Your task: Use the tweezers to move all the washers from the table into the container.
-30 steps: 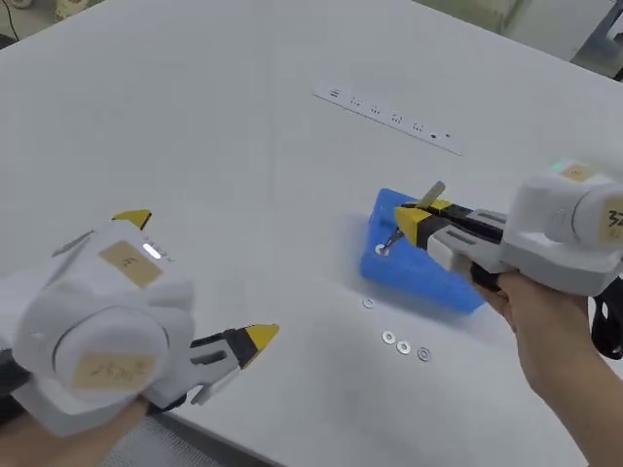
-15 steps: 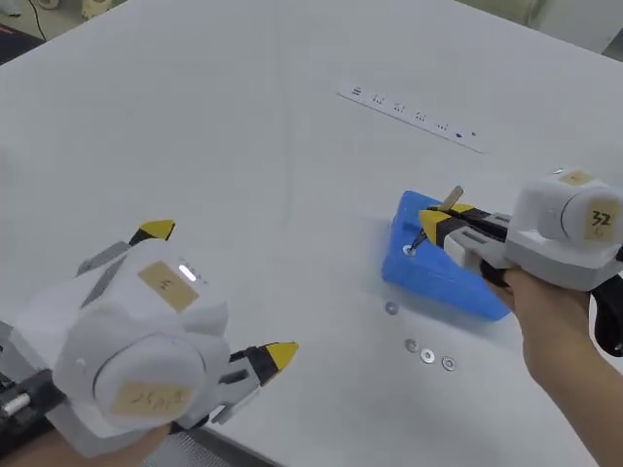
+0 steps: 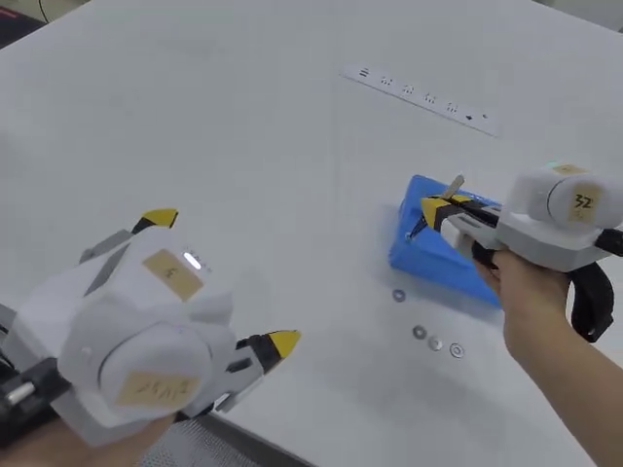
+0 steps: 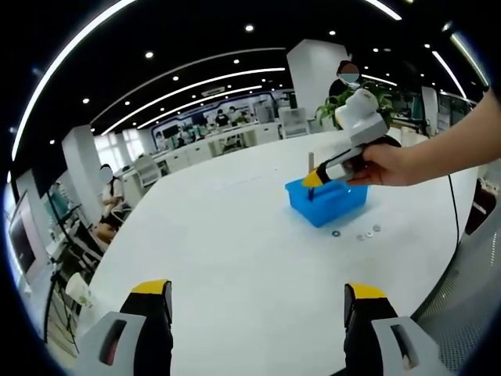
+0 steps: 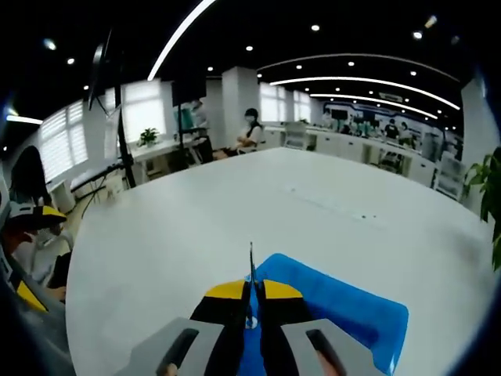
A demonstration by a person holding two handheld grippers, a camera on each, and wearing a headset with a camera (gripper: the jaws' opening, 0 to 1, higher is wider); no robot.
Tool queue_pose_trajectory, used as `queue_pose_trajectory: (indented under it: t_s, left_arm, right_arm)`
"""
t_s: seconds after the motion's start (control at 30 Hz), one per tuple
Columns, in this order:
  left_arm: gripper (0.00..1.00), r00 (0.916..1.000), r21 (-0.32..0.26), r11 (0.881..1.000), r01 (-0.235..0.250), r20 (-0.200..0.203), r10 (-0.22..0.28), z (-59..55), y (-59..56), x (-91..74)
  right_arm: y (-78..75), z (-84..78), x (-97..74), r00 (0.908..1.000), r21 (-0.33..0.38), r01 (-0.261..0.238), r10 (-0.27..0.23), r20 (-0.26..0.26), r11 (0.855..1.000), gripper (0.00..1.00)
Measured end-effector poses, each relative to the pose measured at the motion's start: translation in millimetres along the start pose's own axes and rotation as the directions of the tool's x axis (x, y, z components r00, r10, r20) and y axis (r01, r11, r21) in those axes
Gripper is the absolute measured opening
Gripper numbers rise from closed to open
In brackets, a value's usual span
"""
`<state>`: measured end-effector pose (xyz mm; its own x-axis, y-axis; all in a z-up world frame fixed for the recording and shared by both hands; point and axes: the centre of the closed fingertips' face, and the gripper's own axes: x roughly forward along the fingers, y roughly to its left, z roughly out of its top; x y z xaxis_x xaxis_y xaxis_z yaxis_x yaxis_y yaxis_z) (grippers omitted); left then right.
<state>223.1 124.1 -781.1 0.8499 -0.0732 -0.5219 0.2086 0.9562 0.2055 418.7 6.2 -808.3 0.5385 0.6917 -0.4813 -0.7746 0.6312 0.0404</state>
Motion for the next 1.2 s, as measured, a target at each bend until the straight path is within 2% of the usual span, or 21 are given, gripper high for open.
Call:
queue_pose_trajectory:
  t_s: [0.33, 0.57, 0.97, 1.1, 1.2]
  left_arm:
    - [0.93, 1.0, 0.011, 1.0, 0.003, -0.009, -0.003, -1.3, -1.6, 0.2]
    - [0.93, 1.0, 0.009, 1.0, 0.003, -0.005, -0.003, -0.7, -1.3, -0.1]
    - [0.93, 0.9998, 0.006, 1.0, 0.016, 0.012, -0.016, 1.8, -2.8, -0.6]
    - [0.94, 0.9998, 0.007, 1.0, 0.015, 0.013, -0.015, 2.0, -2.7, -0.6]
    - [0.94, 0.9999, 0.002, 1.0, 0.013, 0.01, -0.013, 1.4, -1.8, -0.6]
  right_arm:
    - [-1.5, -3.1, -1.3, 0.9999, 0.001, 0.008, -0.008, -0.012, 1.0, 0.03]
    - [-1.9, 11.4, -15.3, 0.9995, 0.013, 0.009, -0.009, 0.03, 1.0, 0.03]
    - [23.1, 37.4, -57.0, 0.9909, 0.0, -0.008, 0.008, 0.134, 1.0, 0.03]
    - [33.6, 38.1, -66.1, 0.9888, -0.001, -0.02, 0.02, 0.148, 1.0, 0.03]
    - [43.4, 37.3, -73.5, 0.9846, 0.041, -0.059, 0.051, 0.167, 0.997, 0.03]
